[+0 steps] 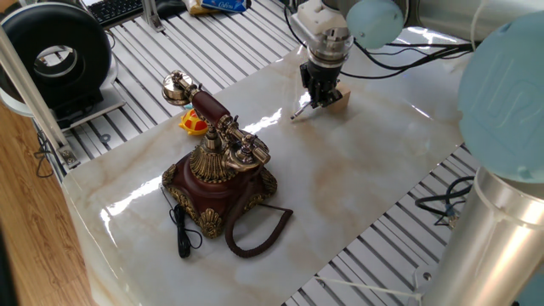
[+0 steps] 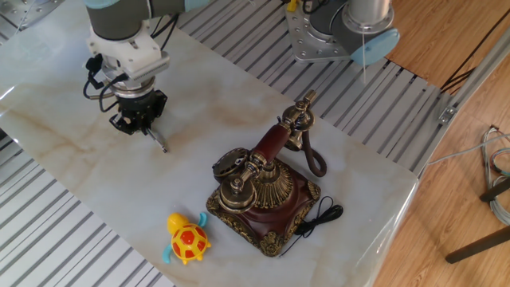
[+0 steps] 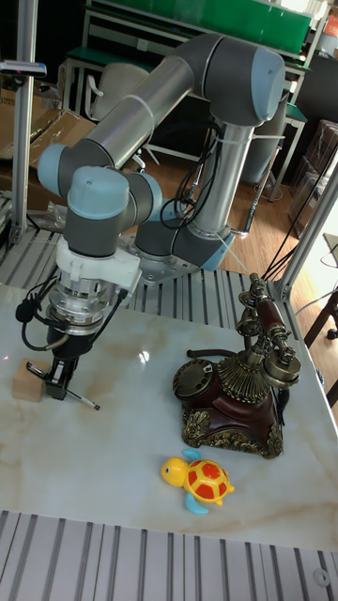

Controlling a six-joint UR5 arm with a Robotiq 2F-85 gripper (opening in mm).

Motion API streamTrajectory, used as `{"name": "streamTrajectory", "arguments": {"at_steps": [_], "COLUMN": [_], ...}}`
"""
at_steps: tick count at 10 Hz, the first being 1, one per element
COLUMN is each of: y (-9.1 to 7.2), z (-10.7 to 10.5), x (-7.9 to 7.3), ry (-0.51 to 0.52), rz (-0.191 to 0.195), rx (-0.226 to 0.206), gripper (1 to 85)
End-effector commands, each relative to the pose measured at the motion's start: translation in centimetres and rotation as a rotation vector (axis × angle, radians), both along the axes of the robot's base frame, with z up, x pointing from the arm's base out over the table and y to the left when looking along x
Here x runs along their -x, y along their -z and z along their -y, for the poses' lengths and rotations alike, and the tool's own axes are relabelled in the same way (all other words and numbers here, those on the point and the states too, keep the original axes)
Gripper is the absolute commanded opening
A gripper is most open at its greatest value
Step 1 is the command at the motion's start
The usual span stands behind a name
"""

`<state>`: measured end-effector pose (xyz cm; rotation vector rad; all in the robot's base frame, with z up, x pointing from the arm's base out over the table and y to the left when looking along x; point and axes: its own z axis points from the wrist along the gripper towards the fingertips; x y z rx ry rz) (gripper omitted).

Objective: Dial a number on an old rotary phone

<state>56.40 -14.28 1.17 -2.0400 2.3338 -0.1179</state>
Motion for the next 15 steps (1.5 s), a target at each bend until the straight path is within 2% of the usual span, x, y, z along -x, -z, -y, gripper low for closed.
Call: {"name": "streamTrajectory", "arguments": {"at_steps": [1,3,4,5,8,9,10,11,13,15], "y": [-2.1,-5.4,-6.5,-7.3,-7.3,-7.3,-7.3,-7.3,-9.3,-10.5], "z": [-0.2,-0.8,-1.3,-2.1,-2.6,-3.0,-2.7,-2.4,-5.4,-7.6], "x": [0.7,1.4,1.6,1.3,-0.3,-0.6,-0.7,-0.5,1.2,2.0], "ry": [0.026,0.029,0.044,0.063,0.103,0.111,0.120,0.125,0.156,0.178], "rz": [-0.033,-0.074,-0.084,-0.077,-0.015,-0.004,0.001,-0.007,-0.023,-0.029], "rx": [-0.014,0.013,0.018,0.016,-0.011,-0.024,-0.015,-0.002,0.032,0.039], "gripper": [1.3,1.3,1.3,1.3,1.3,1.3,1.3,1.3,1.3,1.3]}}
